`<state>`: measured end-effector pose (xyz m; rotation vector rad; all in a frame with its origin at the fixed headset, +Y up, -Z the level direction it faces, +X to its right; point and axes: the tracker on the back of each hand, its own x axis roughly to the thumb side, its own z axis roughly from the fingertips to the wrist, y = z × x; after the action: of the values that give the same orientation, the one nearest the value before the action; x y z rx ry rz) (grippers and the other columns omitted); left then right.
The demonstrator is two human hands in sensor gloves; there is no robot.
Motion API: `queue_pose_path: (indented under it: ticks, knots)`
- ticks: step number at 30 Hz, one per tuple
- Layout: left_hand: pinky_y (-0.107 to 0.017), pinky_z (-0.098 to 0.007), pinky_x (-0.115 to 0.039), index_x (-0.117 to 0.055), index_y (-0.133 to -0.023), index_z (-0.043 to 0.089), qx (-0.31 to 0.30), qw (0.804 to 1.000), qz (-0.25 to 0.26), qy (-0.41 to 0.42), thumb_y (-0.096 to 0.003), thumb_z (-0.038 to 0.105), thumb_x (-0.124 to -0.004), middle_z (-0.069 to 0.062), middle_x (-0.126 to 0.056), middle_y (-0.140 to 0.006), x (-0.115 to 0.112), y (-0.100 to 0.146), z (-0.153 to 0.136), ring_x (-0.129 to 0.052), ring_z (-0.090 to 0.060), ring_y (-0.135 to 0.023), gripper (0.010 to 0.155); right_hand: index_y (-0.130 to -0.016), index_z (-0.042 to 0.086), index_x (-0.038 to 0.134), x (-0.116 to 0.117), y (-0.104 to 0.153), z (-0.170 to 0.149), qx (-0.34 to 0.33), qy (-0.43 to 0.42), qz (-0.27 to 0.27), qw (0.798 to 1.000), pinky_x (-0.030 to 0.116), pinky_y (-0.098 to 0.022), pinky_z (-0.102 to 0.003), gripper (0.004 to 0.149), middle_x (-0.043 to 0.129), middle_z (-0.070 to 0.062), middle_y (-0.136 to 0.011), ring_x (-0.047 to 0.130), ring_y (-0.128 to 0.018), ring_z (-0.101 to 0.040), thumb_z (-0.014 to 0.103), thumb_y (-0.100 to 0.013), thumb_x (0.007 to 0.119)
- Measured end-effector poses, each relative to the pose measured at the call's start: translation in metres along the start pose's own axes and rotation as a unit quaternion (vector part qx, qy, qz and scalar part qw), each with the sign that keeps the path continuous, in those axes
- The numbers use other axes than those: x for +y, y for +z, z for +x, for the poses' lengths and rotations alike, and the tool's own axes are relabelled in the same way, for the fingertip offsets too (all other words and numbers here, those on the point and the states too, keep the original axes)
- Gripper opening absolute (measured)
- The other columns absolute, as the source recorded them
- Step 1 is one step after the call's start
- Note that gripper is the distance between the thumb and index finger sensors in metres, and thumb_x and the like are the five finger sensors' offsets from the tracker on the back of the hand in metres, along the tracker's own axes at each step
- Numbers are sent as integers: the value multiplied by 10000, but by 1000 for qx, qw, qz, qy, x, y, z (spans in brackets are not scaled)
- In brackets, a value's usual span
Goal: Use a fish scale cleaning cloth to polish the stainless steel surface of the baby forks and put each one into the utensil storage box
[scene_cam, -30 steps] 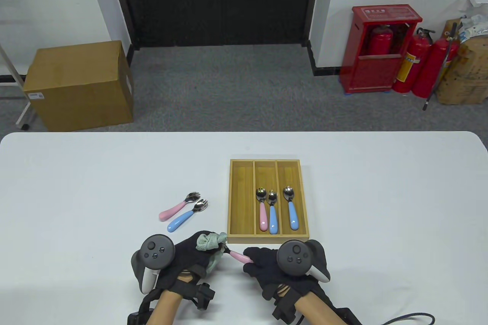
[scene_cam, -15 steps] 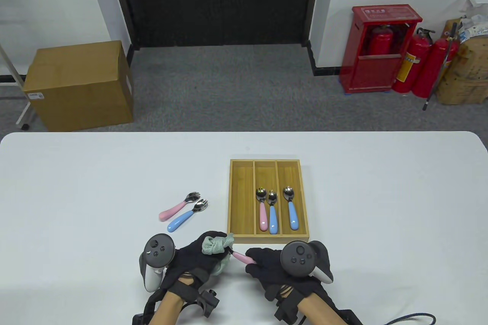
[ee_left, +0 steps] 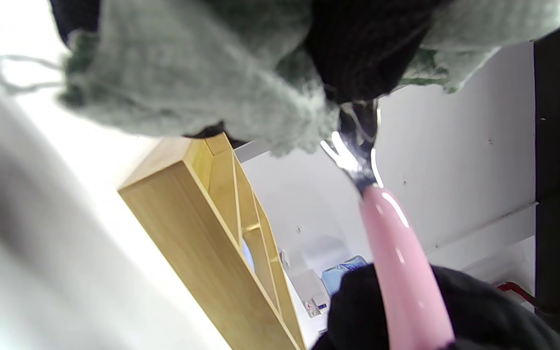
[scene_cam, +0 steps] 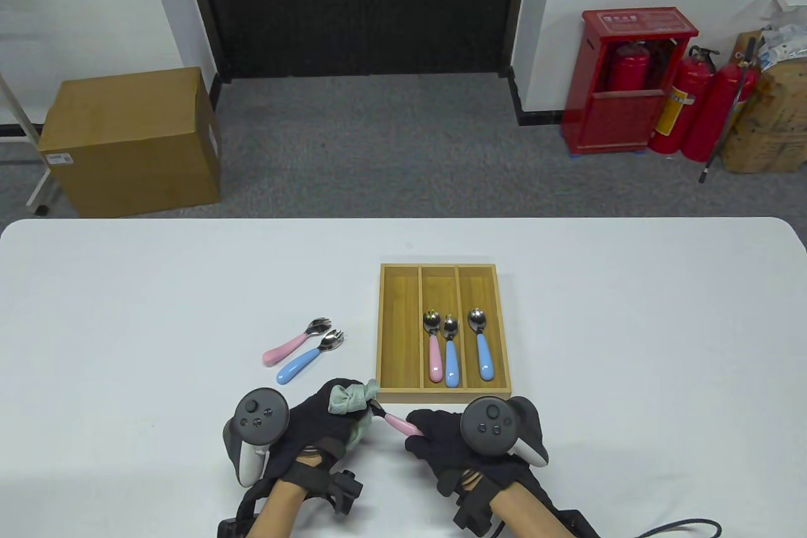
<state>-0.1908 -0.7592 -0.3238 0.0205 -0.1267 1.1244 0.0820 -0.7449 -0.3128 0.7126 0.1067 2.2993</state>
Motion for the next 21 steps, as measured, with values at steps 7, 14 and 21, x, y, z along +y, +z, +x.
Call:
queue_pose_path:
  ticks: [7,14,21]
  knots:
    - [-573,-539,-771,-842,-853,209,-7,999,16,-45,-465,390,-884,-14,-997,-693,3,1,4,-1039,-233,-620,430,-829,111,811,-3,0,-8,1,11,-6,1000,805,-288,-558,479,944,-230,-625,1001,-321,-303,372,-427,819]
    - [-573,-544,-765,-836,-860,207,-2,999,39,-35,-474,388,-877,-22,-992,-707,16,3,0,-1033,-244,-633,428,-822,111,816,-17,4,-26,36,65,-43,996,802,-303,-565,473,944,-229,-634,1004,-341,-314,371,-427,819]
    - [-579,-549,-756,-830,-876,206,-6,999,33,-18,-488,395,-866,-30,-989,-729,20,3,1,-1029,-257,-653,433,-801,125,847,-45,13,-51,124,106,-157,974,788,-329,-587,458,958,-225,-638,1005,-369,-345,389,-426,838]
